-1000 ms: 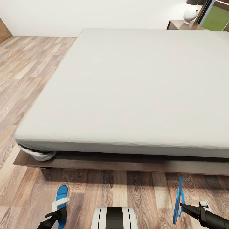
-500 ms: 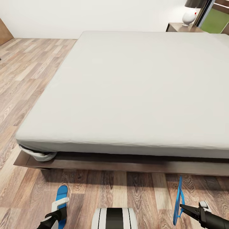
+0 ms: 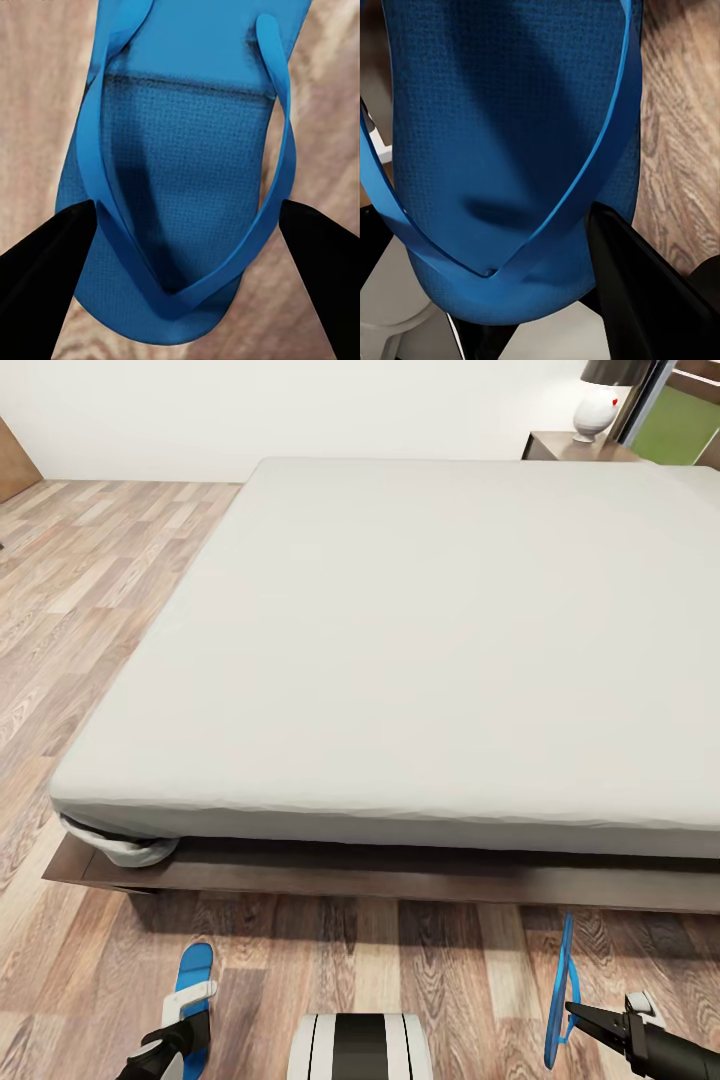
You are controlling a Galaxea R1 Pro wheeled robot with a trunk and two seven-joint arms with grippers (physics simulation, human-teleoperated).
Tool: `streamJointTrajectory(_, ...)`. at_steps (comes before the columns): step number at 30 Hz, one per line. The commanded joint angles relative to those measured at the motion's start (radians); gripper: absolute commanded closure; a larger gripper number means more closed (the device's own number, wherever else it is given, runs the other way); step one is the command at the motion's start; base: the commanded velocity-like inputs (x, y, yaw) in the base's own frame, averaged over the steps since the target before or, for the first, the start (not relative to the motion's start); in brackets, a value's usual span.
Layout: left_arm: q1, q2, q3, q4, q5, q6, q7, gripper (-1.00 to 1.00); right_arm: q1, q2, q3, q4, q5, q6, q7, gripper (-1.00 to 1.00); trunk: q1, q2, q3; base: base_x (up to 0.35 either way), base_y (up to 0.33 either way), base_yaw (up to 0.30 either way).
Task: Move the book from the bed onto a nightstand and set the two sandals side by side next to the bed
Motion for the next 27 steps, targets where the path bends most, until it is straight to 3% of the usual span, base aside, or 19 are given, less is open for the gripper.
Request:
streamJointTrajectory(1,0.0,0.0,-0.001,-0.002,0.01,0.005,0.003,1.0,-0.001,0.0,-0.011,-0.002,-0.007,0.012,0.001,1.0,0.0,0.0,0.0,0.0,0.0,0.0)
streamJointTrajectory(3,0.0,0.0,-0.001,-0.002,0.01,0.005,0.003,1.0,-0.002,0.0,-0.011,-0.002,-0.007,0.012,0.001,1.0,0.0,0.0,0.0,0.0,0.0,0.0)
streamJointTrajectory(4,0.0,0.0,-0.001,-0.002,0.01,0.005,0.003,-1.0,-0.002,0.0,-0.011,-0.002,-0.007,0.012,0.001,1.0,0.0,0.0,0.0,0.0,0.0,0.0)
streamJointTrajectory(24,0.0,0.0,-0.001,-0.002,0.009,0.005,0.003,-1.0,-0.001,0.0,-0.011,-0.002,-0.007,0.012,0.001,1.0,0.0,0.0,0.0,0.0,0.0,0.0)
streamJointTrajectory(27,0.0,0.0,-0.001,-0.002,0.009,0.006,0.003,-1.0,-0.002,0.0,-0.011,-0.002,-0.007,0.012,0.001,1.0,-0.002,0.0,0.011,0.0,0.0,0.0)
